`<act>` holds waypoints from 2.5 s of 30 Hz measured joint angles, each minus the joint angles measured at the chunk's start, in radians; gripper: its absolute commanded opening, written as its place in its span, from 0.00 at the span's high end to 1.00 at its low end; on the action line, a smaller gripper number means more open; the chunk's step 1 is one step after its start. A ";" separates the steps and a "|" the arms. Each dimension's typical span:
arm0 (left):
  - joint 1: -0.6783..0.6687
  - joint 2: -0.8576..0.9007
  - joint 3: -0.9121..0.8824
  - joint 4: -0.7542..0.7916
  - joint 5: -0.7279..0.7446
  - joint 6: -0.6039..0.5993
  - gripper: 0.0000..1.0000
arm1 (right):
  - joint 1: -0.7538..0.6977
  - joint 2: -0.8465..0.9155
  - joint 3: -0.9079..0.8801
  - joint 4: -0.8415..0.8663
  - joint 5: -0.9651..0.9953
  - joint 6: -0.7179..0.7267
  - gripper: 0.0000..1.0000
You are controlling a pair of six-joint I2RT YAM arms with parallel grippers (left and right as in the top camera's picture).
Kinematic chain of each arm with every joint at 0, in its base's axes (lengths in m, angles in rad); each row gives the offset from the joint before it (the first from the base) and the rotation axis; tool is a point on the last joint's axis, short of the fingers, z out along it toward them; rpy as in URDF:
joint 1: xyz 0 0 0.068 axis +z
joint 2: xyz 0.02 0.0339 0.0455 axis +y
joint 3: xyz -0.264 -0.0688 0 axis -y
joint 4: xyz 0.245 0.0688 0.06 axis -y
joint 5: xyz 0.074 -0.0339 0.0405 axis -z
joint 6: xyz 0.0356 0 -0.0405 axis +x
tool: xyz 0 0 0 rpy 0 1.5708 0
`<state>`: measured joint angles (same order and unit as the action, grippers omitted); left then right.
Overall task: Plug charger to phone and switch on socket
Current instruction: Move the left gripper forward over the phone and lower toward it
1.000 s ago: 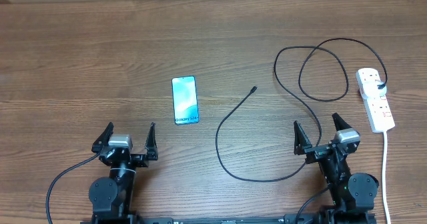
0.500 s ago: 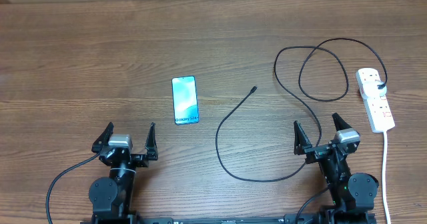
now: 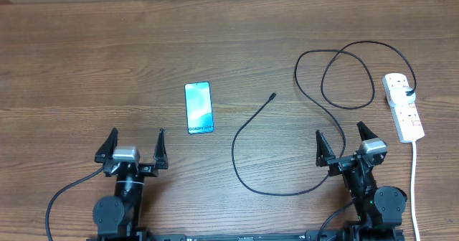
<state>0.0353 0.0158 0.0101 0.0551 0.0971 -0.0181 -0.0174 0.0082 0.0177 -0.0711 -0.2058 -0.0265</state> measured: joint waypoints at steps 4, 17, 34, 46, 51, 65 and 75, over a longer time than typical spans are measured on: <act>0.000 0.000 0.063 -0.026 0.056 -0.006 0.01 | 0.000 0.000 0.000 0.000 0.000 0.000 0.00; 0.000 0.267 1.007 -0.675 0.121 -0.050 0.00 | 0.000 0.000 0.000 0.000 0.000 0.000 0.00; 0.000 1.301 2.255 -1.693 0.227 0.001 0.00 | 0.000 0.000 0.000 0.001 0.000 0.000 0.00; -0.055 1.731 2.333 -1.733 0.378 -0.058 0.02 | 0.000 0.000 0.000 0.000 0.000 0.000 0.00; -0.058 1.836 2.334 -1.740 0.399 -0.082 0.96 | 0.000 0.000 0.000 0.000 0.000 0.000 0.00; -0.188 2.086 2.179 -1.734 0.137 -0.242 0.96 | 0.000 0.000 0.000 0.000 0.000 0.000 0.00; -0.286 2.312 2.137 -1.692 0.039 -0.287 0.00 | 0.000 0.000 0.000 0.001 0.000 0.000 0.00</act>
<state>-0.2508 2.3276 2.1468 -1.6367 0.1356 -0.3054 -0.0170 0.0082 0.0177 -0.0704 -0.2054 -0.0265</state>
